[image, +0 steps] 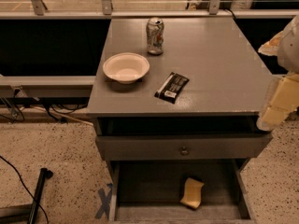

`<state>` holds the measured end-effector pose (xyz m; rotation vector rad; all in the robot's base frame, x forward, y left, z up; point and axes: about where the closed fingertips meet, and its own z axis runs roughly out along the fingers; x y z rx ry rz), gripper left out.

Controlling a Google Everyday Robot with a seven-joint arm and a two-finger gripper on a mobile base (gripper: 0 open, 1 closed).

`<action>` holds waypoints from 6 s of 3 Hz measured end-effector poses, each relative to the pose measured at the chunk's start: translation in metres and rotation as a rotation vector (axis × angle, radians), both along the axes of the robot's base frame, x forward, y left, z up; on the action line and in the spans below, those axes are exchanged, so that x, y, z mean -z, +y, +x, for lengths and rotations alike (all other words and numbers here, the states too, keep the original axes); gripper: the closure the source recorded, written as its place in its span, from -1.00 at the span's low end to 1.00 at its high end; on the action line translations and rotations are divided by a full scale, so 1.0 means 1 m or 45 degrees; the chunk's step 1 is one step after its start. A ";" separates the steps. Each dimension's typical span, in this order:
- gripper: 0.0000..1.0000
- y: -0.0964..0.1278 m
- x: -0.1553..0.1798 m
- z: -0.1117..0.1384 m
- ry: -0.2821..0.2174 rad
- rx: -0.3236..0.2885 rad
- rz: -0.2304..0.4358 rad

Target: Pick sponge from middle drawer and place on counter

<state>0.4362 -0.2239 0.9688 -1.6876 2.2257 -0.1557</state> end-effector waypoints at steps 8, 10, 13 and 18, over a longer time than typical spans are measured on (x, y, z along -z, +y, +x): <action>-1.00 -0.069 0.137 -0.067 0.053 -0.796 -0.036; -1.00 -0.052 0.151 -0.070 0.044 -1.013 -0.138; -1.00 -0.016 0.183 -0.052 -0.338 -1.302 -0.353; -1.00 0.029 0.396 -0.045 -0.095 -1.895 -0.437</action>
Offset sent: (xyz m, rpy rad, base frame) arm 0.0092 -0.0255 -0.0313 -0.1800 0.0345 0.0429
